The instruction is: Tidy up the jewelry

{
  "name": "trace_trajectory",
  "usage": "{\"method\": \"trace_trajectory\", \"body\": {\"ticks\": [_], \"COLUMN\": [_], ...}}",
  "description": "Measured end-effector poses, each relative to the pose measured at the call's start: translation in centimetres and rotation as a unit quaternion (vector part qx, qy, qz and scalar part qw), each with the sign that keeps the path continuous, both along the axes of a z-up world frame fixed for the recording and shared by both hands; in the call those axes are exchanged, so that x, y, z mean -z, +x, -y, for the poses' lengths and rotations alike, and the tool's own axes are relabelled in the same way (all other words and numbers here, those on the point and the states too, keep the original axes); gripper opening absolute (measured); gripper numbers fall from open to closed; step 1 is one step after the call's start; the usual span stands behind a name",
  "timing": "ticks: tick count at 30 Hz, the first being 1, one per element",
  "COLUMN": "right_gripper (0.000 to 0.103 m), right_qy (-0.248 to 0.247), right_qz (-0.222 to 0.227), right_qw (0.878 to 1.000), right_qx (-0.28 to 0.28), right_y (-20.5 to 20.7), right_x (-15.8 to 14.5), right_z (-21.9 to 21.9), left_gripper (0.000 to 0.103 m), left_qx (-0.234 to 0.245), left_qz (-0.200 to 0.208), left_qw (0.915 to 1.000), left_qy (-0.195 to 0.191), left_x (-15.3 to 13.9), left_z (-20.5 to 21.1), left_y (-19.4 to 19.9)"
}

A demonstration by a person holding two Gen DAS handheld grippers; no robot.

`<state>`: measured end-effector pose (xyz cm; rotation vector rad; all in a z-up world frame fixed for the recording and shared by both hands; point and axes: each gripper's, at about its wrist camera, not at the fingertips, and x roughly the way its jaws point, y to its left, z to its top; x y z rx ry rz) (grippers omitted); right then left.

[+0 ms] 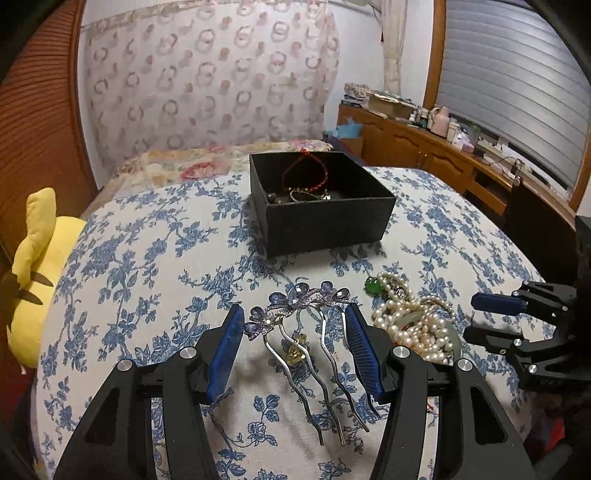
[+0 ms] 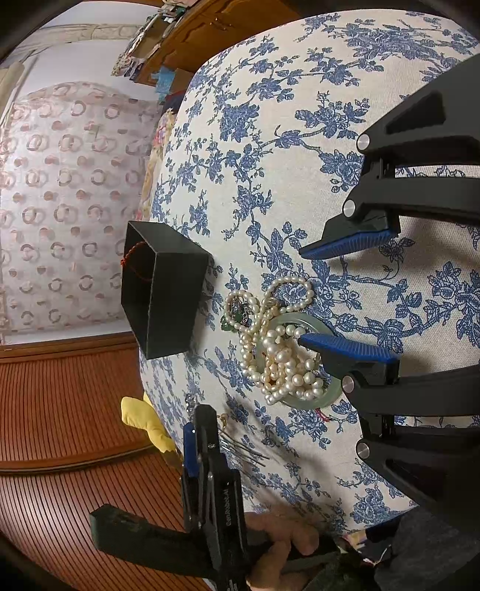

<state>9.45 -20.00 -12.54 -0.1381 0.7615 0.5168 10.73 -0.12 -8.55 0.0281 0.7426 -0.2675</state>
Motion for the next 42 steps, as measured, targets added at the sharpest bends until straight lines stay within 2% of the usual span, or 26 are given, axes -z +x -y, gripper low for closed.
{"method": "trace_trajectory", "body": {"ticks": [4, 11, 15, 18, 22, 25, 29, 42], "right_gripper": [0.044, 0.044, 0.044, 0.044, 0.044, 0.044, 0.044, 0.044], "right_qy": [0.001, 0.0, 0.0, 0.0, 0.0, 0.001, 0.002, 0.003], "right_qz": [-0.001, -0.001, -0.001, -0.001, -0.001, -0.001, 0.0, 0.0], "right_qw": [1.0, 1.0, 1.0, 1.0, 1.0, 1.0, 1.0, 1.0], "right_qx": [0.0, -0.001, -0.002, -0.002, -0.002, -0.002, -0.001, -0.002], "right_y": [0.0, 0.0, -0.1, -0.1, -0.2, -0.2, -0.2, -0.4], "right_x": [0.0, 0.1, 0.1, 0.2, 0.2, 0.2, 0.1, 0.1], "right_z": [0.0, -0.1, -0.2, -0.2, -0.3, -0.2, -0.2, -0.4], "left_gripper": [0.054, 0.054, 0.054, 0.055, 0.055, 0.054, 0.043, 0.039], "left_qx": [0.002, -0.011, -0.007, 0.0, -0.003, 0.003, 0.013, 0.043], "left_qz": [-0.002, -0.05, -0.06, -0.049, -0.038, -0.057, -0.092, -0.107], "left_qw": [1.0, 0.9984, 0.9981, 0.9987, 0.9992, 0.9981, 0.9949, 0.9912], "left_qy": [0.005, 0.021, 0.008, -0.012, -0.017, -0.021, -0.04, -0.066], "left_x": [-0.1, 1.9, 2.1, 1.1, 0.1, 0.4, 1.5, 1.8], "left_z": [0.1, -0.3, -0.8, -1.5, -2.7, -3.7, -4.3, -3.9], "left_y": [0.1, 1.2, 1.1, 0.7, 0.8, 2.0, 3.2, 3.5]}}
